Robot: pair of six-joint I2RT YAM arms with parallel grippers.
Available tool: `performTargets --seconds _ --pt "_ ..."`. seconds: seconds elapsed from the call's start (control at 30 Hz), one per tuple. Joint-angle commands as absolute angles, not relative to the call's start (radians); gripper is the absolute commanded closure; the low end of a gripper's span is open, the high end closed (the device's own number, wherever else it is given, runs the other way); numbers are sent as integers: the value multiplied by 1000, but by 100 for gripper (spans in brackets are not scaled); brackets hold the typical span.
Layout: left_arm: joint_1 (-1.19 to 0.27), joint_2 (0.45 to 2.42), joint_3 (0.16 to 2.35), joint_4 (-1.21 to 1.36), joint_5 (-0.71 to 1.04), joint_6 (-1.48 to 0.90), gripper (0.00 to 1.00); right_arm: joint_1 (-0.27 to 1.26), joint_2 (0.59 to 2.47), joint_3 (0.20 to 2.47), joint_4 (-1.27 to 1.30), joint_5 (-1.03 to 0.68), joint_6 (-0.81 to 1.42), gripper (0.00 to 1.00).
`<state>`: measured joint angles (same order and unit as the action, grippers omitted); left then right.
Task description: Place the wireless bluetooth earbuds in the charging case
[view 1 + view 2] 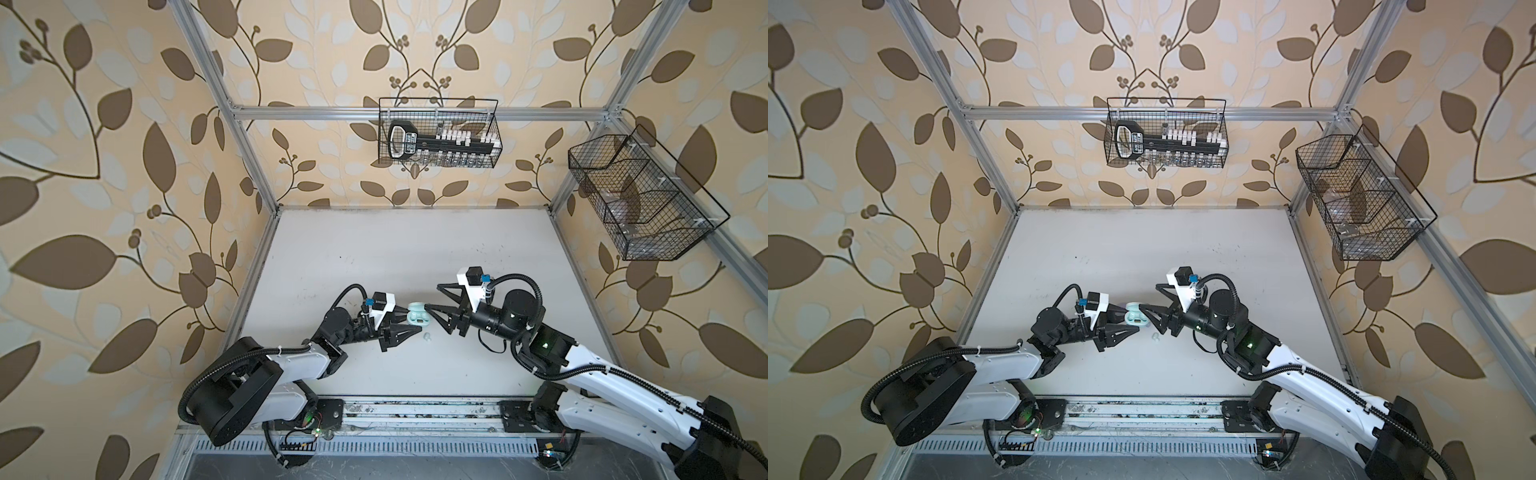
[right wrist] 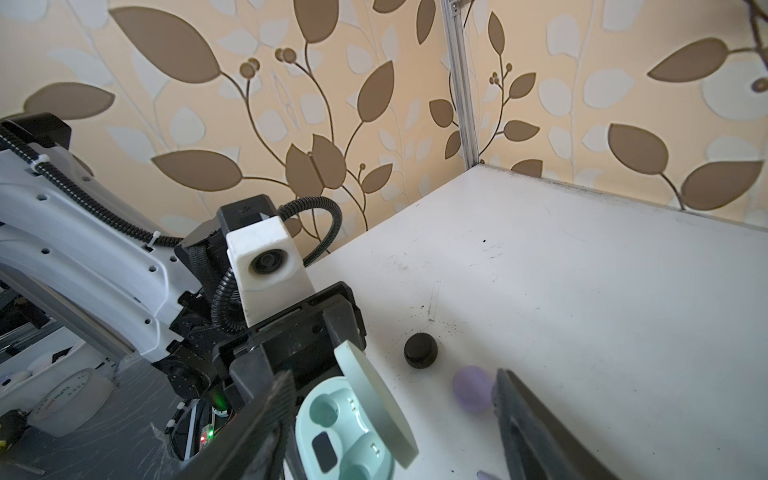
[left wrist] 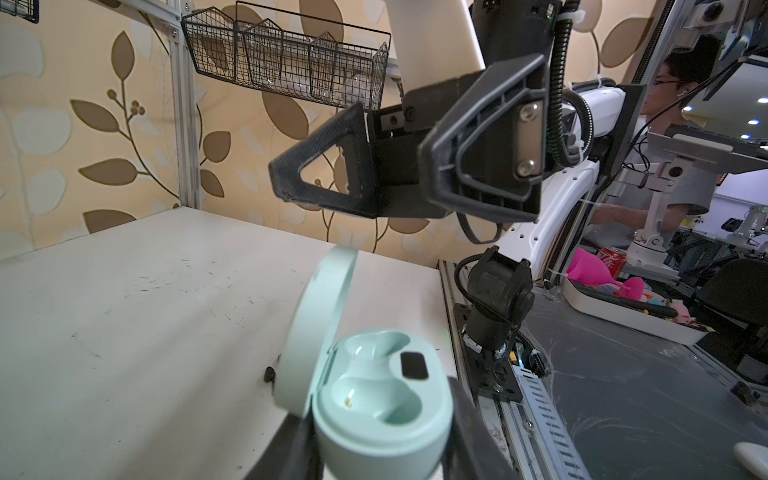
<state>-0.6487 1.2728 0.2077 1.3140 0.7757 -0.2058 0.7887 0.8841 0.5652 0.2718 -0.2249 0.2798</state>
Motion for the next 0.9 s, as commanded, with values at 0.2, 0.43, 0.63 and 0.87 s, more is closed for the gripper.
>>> performTargets --seconds 0.2,0.43,0.63,0.87 --pt "-635 1284 224 1424 750 -242 100 690 768 518 168 49 412 21" --pt "-633 1263 220 1423 750 -246 100 541 782 477 44 -114 441 31" --pt "-632 1218 202 1424 727 -248 100 643 823 433 29 -80 410 35" --pt "-602 1177 158 1424 634 -234 100 782 991 439 -4 78 402 36"
